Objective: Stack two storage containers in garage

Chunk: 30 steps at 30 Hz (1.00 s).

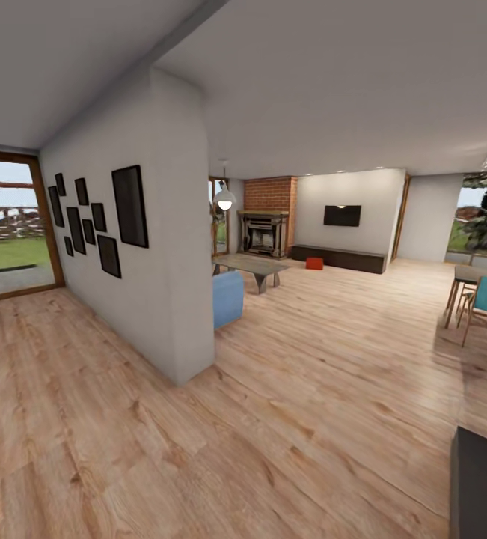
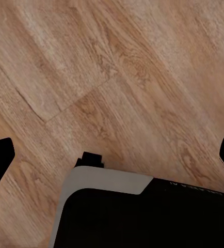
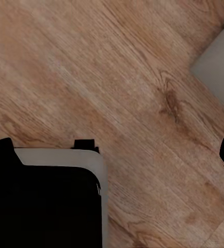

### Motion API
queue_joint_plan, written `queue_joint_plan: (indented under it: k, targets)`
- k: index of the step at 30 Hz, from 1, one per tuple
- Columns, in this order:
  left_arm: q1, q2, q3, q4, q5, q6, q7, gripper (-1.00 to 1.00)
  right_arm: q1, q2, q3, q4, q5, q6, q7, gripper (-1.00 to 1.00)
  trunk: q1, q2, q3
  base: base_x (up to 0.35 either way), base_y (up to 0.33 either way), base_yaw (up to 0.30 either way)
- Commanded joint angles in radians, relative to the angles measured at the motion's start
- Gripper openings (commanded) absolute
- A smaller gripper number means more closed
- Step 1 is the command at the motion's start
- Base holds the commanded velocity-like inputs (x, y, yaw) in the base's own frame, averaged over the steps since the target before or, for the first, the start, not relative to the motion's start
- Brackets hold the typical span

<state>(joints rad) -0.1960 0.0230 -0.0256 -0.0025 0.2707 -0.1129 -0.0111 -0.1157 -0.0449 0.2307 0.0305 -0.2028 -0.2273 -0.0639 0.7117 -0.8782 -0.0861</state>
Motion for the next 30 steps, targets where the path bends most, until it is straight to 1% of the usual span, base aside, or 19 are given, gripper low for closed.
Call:
queue_joint_plan:
  k: [1, 7, 10, 30]
  targets:
    - [-0.001, 0.0, -0.003, 0.001, 0.007, -0.003, -0.001, 1.0, -0.001, 0.0, 0.009, 0.003, -0.009, -0.006, 0.0, 1.0, 0.001, -0.001, -0.002, 0.323, 0.0, 0.0]
    - [-0.001, 0.0, -0.003, 0.001, 0.007, -0.002, -0.001, 1.0, -0.002, 0.0, 0.009, 0.003, -0.009, -0.004, 0.0, 1.0, 0.001, -0.001, -0.002, 0.323, 0.0, -0.008]
    - [-0.001, 0.0, -0.003, 0.001, 0.007, -0.002, -0.001, 1.0, -0.001, 0.0, 0.009, 0.003, -0.009, -0.002, 0.0, 1.0, 0.001, -0.001, -0.002, 0.323, 0.0, -0.122]
    - [-0.001, 0.0, -0.003, 0.001, 0.007, -0.002, -0.001, 1.0, -0.002, 0.0, 0.009, 0.003, -0.007, -0.001, 0.0, 1.0, 0.001, -0.001, -0.002, 0.323, 0.0, -0.234]
